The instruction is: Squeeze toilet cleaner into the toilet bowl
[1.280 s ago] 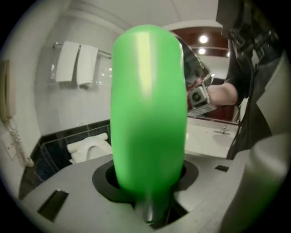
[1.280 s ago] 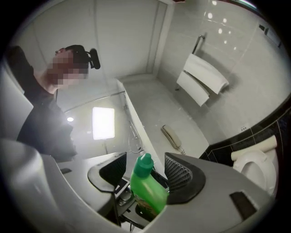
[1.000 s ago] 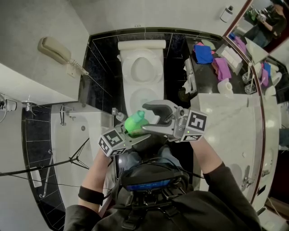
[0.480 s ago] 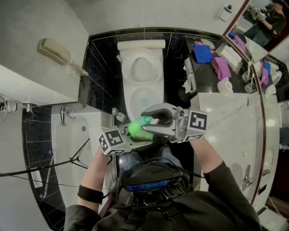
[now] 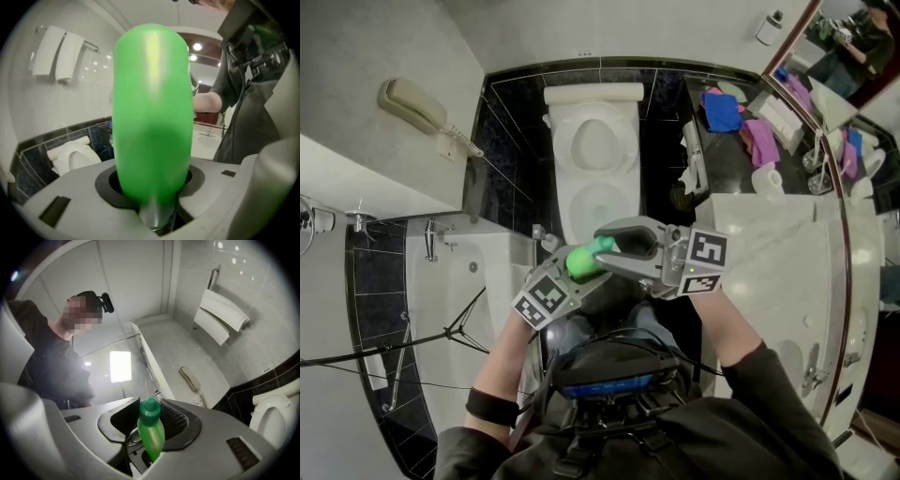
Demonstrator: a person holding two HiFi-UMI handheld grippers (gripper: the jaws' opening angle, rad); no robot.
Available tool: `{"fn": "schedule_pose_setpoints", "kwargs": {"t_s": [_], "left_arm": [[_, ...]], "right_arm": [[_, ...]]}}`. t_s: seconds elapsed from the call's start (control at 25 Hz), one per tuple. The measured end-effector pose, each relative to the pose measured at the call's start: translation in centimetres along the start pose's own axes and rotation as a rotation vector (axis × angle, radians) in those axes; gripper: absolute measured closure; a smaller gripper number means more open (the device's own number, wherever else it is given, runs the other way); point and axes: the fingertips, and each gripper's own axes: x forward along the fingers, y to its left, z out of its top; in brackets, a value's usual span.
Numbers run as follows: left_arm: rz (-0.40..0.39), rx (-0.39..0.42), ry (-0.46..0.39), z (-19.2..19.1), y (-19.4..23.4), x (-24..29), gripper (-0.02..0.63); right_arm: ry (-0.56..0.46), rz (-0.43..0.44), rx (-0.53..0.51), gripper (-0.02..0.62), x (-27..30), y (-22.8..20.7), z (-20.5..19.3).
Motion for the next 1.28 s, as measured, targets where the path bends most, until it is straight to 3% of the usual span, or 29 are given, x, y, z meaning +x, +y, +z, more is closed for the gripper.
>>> {"fn": "schedule_pose_setpoints", "kwargs": {"t_s": [0.16,0.32,0.52,0.64,0.88,0.92,0.96,1.08,1.28], "left_arm": [[0.314,0.052,0.05,-2.1,3.9,-0.2,0.414],[0.609,0.161,0.114,-3.0,7.2,-1.3,0.414],[0.85,0.263,0.179,-3.2,9.7,-3.3,0.414],[0.904,0.253,0.188,-2.9,10.1,-4.1,0.414],[0.843,0.205,0.171,-3.3,9.5,-3.5,0.414],[0.813,0.203,0.165,-3.6,9.3,-3.2,0.414],[0.772,0.2,0.154,-4.0,8.9,-2.8,0.414],[0.592,0.139,0.098,-4.1,7.2,-1.5,0.414],[0.122,-0.02,-0.044,-1.2,1.9,-0.5,0.414]], "right_arm": [[0.04,-0.073,0.103,0.44,0.2,-1.0,-1.0],[0.064,-0.168,0.226,0.439,0.0,-2.4,-2.1],[0.098,-0.262,0.368,0.442,0.1,-3.3,-3.2],[0.113,-0.285,0.408,0.442,0.1,-3.6,-3.7],[0.087,-0.298,0.367,0.423,0.2,-3.8,-3.6],[0.078,-0.292,0.34,0.361,0.2,-3.7,-3.4],[0.07,-0.28,0.308,0.345,0.3,-3.5,-3.2],[0.061,-0.226,0.186,0.313,0.5,-2.9,-2.3],[0.043,-0.071,0.043,0.313,0.8,-0.5,-0.6]]}}
